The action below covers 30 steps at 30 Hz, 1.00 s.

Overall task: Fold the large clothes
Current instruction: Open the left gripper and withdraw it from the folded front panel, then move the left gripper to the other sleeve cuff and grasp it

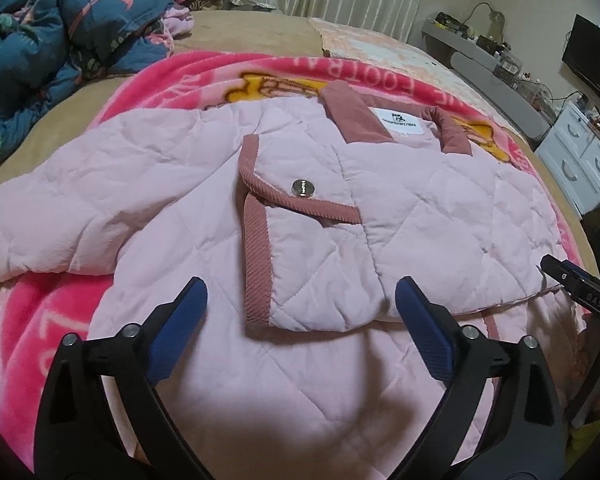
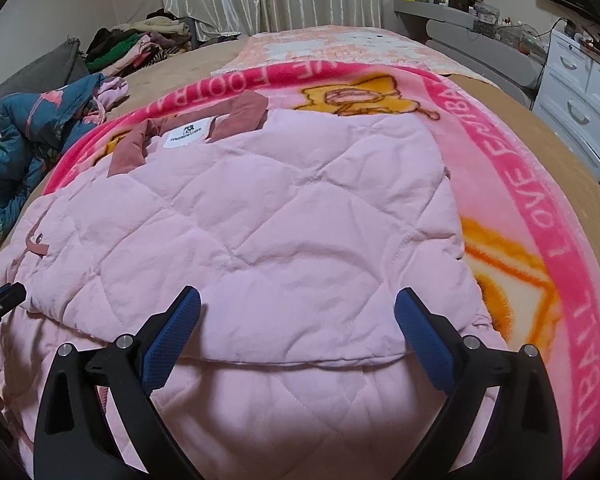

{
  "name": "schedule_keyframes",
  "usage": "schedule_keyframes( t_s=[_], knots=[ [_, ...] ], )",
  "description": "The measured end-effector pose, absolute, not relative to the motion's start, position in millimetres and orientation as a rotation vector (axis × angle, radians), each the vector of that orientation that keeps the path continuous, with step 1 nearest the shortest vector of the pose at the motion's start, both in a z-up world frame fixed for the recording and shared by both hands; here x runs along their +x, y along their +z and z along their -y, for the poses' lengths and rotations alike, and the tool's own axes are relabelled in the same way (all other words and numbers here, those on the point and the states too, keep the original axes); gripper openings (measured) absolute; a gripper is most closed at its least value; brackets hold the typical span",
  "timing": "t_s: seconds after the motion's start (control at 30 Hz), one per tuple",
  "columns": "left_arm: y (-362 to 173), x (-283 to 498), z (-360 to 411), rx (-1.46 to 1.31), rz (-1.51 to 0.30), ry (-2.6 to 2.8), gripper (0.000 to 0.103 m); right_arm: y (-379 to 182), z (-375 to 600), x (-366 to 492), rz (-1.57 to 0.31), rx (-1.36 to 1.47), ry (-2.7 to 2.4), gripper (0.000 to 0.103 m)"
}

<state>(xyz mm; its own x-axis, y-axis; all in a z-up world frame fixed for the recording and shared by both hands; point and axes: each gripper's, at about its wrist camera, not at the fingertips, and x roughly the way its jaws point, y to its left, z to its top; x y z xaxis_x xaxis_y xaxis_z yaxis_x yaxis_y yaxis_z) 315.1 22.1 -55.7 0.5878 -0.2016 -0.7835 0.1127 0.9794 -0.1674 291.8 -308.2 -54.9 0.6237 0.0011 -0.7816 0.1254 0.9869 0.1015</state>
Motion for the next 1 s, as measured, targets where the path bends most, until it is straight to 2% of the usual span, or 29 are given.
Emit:
schedule_keyframes(
  t_s=[0.07,0.47,1.0],
  knots=[
    [-53,314,-21,-0.096,-0.922,-0.177,0.094,-51,310,289,-0.886,0.157,-0.073,0.098],
    [-40,306,-28,-0.073,-0.904,-0.112,0.094,-24,307,275,-0.828,0.155,-0.065,0.099],
    [-12,303,-98,-0.133,-0.870,0.075,0.094,16,216,275,-0.769,0.066,0.075,0.099]
  ],
)
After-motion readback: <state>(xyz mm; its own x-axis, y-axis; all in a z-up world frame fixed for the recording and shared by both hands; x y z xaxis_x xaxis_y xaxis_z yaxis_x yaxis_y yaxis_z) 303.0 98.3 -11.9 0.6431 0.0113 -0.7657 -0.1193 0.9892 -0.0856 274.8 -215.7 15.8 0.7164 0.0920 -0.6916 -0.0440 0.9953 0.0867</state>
